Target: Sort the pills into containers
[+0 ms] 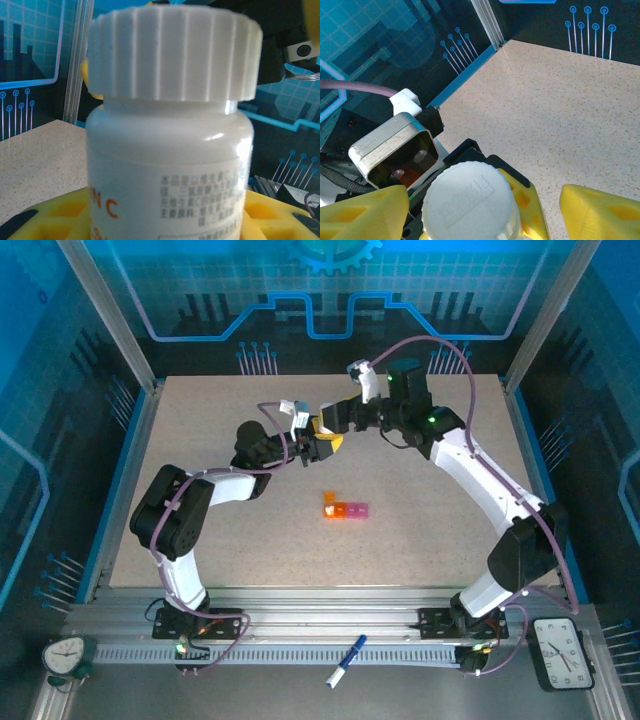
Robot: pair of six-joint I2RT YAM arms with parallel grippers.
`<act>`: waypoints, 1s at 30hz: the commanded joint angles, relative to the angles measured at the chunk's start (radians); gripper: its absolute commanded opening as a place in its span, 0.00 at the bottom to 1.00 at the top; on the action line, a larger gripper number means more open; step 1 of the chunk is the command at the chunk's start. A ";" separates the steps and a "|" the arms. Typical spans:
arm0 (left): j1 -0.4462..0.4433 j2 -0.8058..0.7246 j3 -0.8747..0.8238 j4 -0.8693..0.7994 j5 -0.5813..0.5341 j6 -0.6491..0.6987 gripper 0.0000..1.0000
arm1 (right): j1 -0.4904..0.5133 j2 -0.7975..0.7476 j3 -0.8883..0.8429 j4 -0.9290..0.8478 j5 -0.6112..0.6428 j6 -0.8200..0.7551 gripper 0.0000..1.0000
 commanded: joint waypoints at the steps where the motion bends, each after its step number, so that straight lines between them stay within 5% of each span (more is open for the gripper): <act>1: -0.003 -0.014 0.027 0.041 0.005 0.006 0.00 | 0.013 0.021 0.045 -0.012 -0.027 -0.015 0.78; 11: -0.003 -0.017 0.024 0.038 0.007 0.009 0.00 | 0.019 0.057 0.071 -0.017 -0.033 0.002 0.69; 17: -0.003 -0.016 0.026 0.038 0.006 0.009 0.00 | 0.023 0.062 0.067 -0.017 -0.034 0.020 0.44; 23: -0.003 -0.011 0.027 0.040 0.003 0.009 0.00 | 0.080 0.006 -0.007 0.009 0.104 0.106 0.27; 28: -0.004 -0.010 0.022 0.044 -0.001 0.005 0.00 | 0.099 -0.065 -0.113 0.106 0.221 0.144 0.26; 30: -0.004 -0.011 0.014 0.044 -0.008 0.005 0.11 | 0.085 -0.073 -0.118 0.111 0.228 0.142 0.26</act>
